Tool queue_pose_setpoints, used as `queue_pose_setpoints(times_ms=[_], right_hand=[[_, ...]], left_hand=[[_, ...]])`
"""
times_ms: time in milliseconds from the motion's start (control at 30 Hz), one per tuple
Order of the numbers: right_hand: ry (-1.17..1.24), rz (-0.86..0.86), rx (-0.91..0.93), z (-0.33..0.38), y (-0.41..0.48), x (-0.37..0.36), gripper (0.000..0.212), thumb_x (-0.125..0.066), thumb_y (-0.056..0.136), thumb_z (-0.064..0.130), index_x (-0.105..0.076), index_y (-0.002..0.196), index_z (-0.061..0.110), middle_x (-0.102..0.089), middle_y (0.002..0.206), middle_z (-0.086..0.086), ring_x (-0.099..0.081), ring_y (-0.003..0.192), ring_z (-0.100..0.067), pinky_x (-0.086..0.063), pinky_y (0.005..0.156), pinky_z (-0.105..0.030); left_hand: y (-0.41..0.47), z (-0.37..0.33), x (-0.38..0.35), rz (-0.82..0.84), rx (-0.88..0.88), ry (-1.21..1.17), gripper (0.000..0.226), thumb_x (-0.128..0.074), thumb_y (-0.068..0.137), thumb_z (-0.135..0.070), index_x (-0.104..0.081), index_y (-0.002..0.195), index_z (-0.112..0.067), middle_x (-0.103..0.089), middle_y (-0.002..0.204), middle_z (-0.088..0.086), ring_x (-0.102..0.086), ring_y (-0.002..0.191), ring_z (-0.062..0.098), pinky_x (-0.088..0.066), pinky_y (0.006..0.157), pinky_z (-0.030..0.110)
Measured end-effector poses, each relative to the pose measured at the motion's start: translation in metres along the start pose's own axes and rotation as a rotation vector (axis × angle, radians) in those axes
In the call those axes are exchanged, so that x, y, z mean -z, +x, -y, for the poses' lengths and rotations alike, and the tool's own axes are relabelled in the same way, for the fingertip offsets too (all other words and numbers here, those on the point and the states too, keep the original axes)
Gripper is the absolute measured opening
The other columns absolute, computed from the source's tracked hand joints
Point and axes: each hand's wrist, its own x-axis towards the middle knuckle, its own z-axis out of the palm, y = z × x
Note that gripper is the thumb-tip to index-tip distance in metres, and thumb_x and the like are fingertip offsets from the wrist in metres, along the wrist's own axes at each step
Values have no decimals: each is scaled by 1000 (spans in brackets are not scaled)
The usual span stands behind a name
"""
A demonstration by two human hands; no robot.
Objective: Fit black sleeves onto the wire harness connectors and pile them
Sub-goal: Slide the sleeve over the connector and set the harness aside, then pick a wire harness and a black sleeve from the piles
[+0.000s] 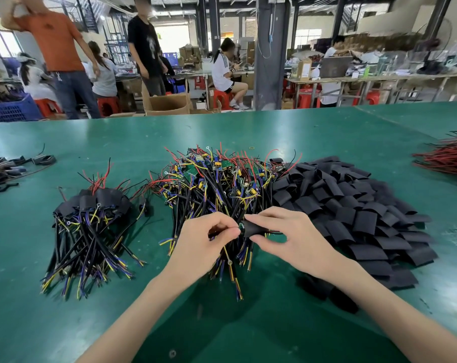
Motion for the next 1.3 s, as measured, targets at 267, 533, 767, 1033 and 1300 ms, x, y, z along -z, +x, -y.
queue_pose_setpoints(times_ms=[267,533,767,1033,1300], right_hand=[[-46,32,70,9,1,-1,32,-71,82,12,-67,114,8,-66,101,-4,-63,85,-16,-47,83,-26],[-17,-11,56,2,1,-3,33,-71,82,14,-67,115,13,-64,104,3,-60,88,-7,-48,84,-27],[-105,-2,-87,-6,1,0,60,-60,87,47,-40,140,28,-43,131,9,-43,122,-8,-32,106,-28],[-499,-119,-405,-29,3,5,39,-60,86,24,-54,123,12,-53,116,-8,-49,108,-30,-37,87,-41],[-764,90,-652,-43,-2,12,31,-45,91,28,-51,119,19,-47,117,-4,-44,111,-26,-38,88,-39]], left_hand=[[-1,-1,-4,-22,10,36,16,-68,83,-5,-69,76,-20,-65,65,-11,-51,58,-1,-38,59,11],[-1,-1,-1,-31,31,10,12,-67,84,-6,-70,77,-16,-66,67,-9,-51,57,-1,-37,58,10],[11,3,29,-394,-20,222,17,-67,81,-11,-66,75,-27,-65,66,-17,-55,61,0,-40,61,10],[20,70,129,-850,443,597,22,-50,93,-13,-63,106,-2,-67,95,27,-59,94,44,-42,86,42],[39,41,100,-711,362,918,30,-61,83,-14,-59,108,1,-53,108,31,-46,105,45,-38,85,50]])
